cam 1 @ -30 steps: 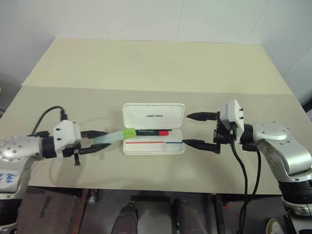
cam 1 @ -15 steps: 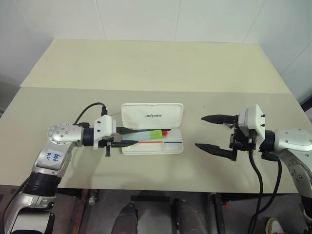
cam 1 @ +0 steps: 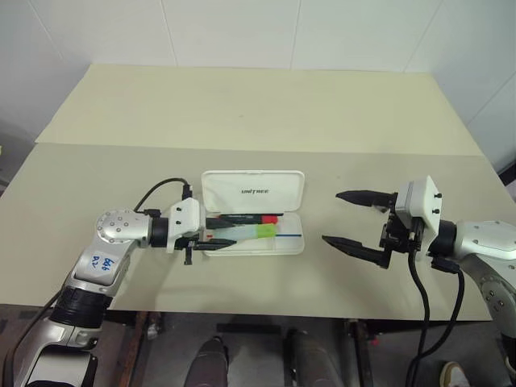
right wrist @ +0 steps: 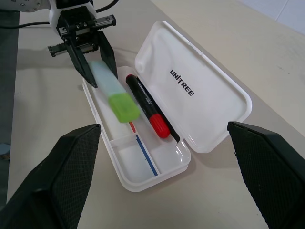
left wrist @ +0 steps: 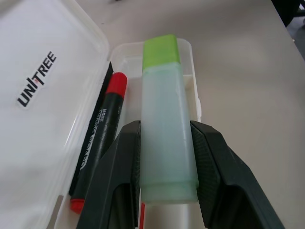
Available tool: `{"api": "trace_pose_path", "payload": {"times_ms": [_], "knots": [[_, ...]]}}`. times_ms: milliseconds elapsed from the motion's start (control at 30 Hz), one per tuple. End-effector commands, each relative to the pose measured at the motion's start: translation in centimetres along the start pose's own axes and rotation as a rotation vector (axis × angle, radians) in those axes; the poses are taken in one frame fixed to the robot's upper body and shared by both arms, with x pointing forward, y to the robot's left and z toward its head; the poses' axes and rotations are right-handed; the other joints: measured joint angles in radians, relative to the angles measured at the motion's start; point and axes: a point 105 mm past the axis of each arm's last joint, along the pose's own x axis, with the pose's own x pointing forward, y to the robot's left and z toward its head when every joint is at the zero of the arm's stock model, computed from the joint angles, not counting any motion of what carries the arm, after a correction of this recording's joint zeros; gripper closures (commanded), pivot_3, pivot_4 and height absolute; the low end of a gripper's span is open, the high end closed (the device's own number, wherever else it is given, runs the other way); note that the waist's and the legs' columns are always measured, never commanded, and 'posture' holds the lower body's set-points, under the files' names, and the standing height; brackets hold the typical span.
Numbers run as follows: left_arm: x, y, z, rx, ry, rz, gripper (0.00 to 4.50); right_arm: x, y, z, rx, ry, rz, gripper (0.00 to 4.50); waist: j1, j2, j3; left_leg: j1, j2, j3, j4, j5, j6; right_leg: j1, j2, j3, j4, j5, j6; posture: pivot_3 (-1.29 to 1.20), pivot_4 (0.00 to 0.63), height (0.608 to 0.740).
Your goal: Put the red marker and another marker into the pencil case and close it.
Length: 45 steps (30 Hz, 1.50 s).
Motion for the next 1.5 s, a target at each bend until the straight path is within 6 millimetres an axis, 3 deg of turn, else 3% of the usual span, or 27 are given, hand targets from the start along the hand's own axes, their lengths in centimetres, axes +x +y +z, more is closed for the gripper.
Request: {"api": "trace_pose_path", "payload": {"times_ms": [33, 533, 1067, 1333, 1500], "knots": [[-0.1, -0.4, 0.2, 0.043, 0.010, -0.018, 3.46, -0.1, 0.2, 1.4, -0.045, -0.036, -0.001, 0.00, 0.000, 0.000, 0.000, 0.000, 0.000, 0.000, 0.000, 0.000, 0.000, 0.000, 0.000, 0.000, 0.000, 0.000, 0.000, 0.00, 0.150, 0.740], [-0.5, -0.6, -1.6, 0.026, 0.074, -0.030, 3.46, -0.1, 0.3, 1.4, -0.038, -0.040, -0.010, 0.00, 0.000, 0.000, 0.000, 0.000, 0.000, 0.000, 0.000, 0.000, 0.000, 0.000, 0.000, 0.000, 0.000, 0.000, 0.000, 0.00, 0.150, 0.740], [-0.1, 0.6, -1.1, 0.040, 0.063, -0.003, 3.46, 0.2, 0.5, 1.4, -0.034, -0.050, -0.006, 0.00, 0.000, 0.000, 0.000, 0.001, 0.000, 0.000, 0.001, 0.000, 0.000, 0.000, 0.000, 0.000, 0.001, 0.000, -0.001, 0.00, 0.150, 0.740], [0.5, 0.7, -0.8, 0.080, 0.058, 0.010, 0.81, 0.3, 0.6, 1.3, -0.029, -0.053, -0.004, 0.00, 0.001, 0.000, 0.000, 0.001, 0.000, 0.000, 0.001, 0.000, 0.000, 0.001, 0.000, 0.000, 0.001, 0.001, 0.001, 0.00, 0.150, 0.740], [0.5, 0.5, -0.5, 0.076, 0.044, 0.005, 0.81, 0.3, 0.5, 1.2, -0.028, -0.052, -0.003, 0.00, 0.001, 0.000, 0.000, 0.001, 0.000, 0.000, 0.001, 0.000, 0.000, 0.001, 0.000, 0.000, 0.001, 0.001, 0.001, 0.00, 0.150, 0.740]]}}
